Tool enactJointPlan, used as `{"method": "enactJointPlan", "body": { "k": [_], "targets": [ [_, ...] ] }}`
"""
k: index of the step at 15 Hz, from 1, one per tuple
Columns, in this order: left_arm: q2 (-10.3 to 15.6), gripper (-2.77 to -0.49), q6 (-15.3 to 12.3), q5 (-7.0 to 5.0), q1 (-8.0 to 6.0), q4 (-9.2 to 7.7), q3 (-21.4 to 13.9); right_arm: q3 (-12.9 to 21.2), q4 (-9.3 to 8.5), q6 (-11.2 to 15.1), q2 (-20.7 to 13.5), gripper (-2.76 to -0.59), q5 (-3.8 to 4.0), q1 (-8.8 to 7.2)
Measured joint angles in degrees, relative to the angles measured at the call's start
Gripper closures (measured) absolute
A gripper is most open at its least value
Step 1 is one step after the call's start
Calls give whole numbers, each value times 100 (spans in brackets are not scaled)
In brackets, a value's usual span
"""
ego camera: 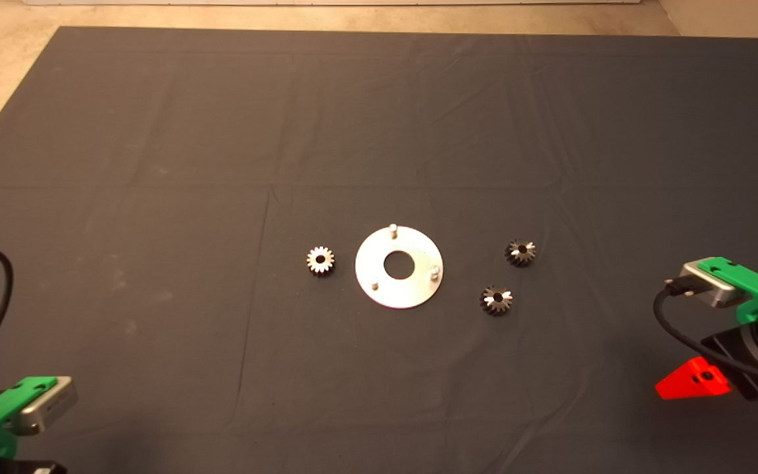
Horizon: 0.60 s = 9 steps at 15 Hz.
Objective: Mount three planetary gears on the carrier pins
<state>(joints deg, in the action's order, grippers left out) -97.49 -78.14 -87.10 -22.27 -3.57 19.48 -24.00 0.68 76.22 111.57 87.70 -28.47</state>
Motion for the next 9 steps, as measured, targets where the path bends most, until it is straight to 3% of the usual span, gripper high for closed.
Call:
{"method": "enactJointPlan", "body": {
  "k": [5,7,9],
  "targets": [
    [-87,-277,0,-7,0,-4,0,6,-30,13,-13,-275,1,0],
    [-500,-277,-1,-20,0,10,56,9,-32,13,-13,-275,0,0],
    [-1186,-277,-2,-18,0,111,568,13,-32,13,-11,-275,0,-2]
  ]
}}
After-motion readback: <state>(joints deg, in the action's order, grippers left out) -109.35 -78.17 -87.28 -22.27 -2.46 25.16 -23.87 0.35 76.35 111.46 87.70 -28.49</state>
